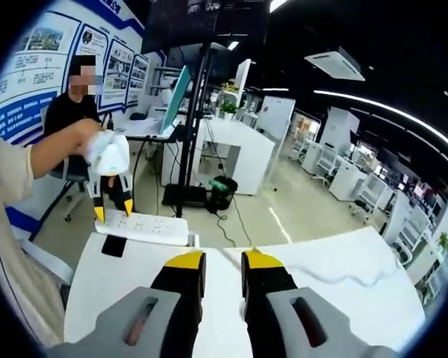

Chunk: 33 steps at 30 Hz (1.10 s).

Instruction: Pick up the power strip scattered on the table, fix it on the side mounting bracket of the table, and press the switch

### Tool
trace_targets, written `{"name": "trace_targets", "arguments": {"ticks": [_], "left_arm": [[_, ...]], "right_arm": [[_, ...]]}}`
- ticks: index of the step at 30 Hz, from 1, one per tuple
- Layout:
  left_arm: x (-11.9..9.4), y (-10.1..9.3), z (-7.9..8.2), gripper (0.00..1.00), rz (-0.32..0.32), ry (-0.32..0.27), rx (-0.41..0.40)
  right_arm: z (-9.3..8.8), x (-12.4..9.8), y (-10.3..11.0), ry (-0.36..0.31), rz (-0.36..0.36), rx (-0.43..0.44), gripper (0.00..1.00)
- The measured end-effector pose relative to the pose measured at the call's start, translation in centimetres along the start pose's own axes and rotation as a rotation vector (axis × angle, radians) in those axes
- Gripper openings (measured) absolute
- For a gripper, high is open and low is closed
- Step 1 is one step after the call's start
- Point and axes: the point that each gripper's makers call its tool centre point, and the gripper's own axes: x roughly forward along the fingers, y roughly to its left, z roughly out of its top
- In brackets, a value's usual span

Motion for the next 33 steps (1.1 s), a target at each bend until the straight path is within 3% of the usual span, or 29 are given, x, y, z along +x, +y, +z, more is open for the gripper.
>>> {"name": "trace_targets", "arguments": {"ticks": [14,25,33], "left_arm": [[0.0,0.0,0.0,0.44,0.003,-0.002,-0.004],[0.0,-0.1,0.0,0.44,0.0,-0.029,-0.001],[-0.1,-0.1,0.0,0.44,0.001,-0.052,-0.007]], "right_arm": [[-3.1,-5.0,-2.6,-0.02,-0.094,0.074,0.17],[-6.1,-10.7,-4.4,-0.06,-0.209,0.145,0.18],[-8.6,-14.3,-4.6,-0.09,-0.262,0.22,0.19]]}}
